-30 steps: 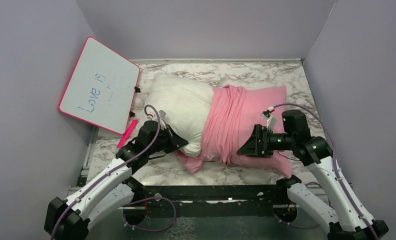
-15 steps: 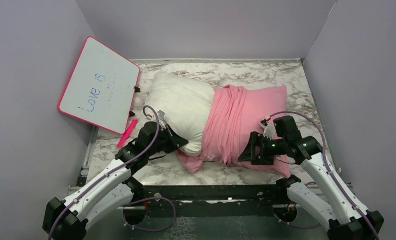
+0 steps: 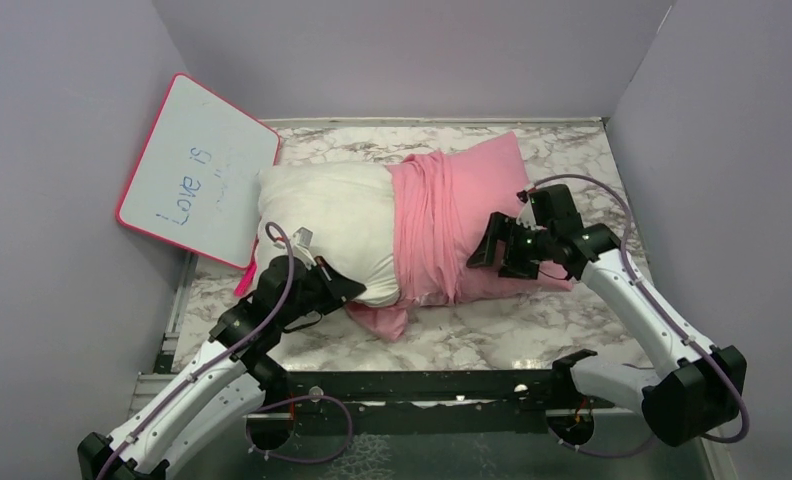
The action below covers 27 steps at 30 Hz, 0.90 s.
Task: Remove the pillowcase from the pillow
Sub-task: Remove the pillow from the pillowcase.
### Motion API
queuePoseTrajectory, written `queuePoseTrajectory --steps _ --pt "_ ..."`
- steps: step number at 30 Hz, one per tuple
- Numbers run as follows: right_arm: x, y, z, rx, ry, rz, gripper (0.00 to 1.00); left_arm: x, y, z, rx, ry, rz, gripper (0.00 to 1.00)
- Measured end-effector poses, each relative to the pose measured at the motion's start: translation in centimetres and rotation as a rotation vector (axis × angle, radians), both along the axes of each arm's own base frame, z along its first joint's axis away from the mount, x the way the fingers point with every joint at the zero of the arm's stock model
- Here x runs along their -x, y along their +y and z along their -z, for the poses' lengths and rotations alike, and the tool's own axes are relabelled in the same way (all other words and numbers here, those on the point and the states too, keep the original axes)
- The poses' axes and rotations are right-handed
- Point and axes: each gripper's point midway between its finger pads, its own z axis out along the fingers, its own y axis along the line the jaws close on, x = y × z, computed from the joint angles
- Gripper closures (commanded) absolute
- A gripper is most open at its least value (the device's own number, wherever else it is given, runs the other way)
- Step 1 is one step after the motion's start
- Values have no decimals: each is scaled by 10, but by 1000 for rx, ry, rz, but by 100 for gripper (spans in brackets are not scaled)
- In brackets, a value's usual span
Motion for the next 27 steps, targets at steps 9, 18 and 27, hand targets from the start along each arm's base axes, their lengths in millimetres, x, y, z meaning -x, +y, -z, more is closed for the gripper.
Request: queuePoseTrajectory --steps 9,18,27 --pt "30 6 -13 -128 -77 -52 12 -6 2 9 -69 48 -17 100" --pt "80 14 3 -286 -29 -79 15 -11 -1 12 -91 55 -9 100" --pt "51 25 16 -370 -53 36 25 -9 -3 10 -83 56 3 100"
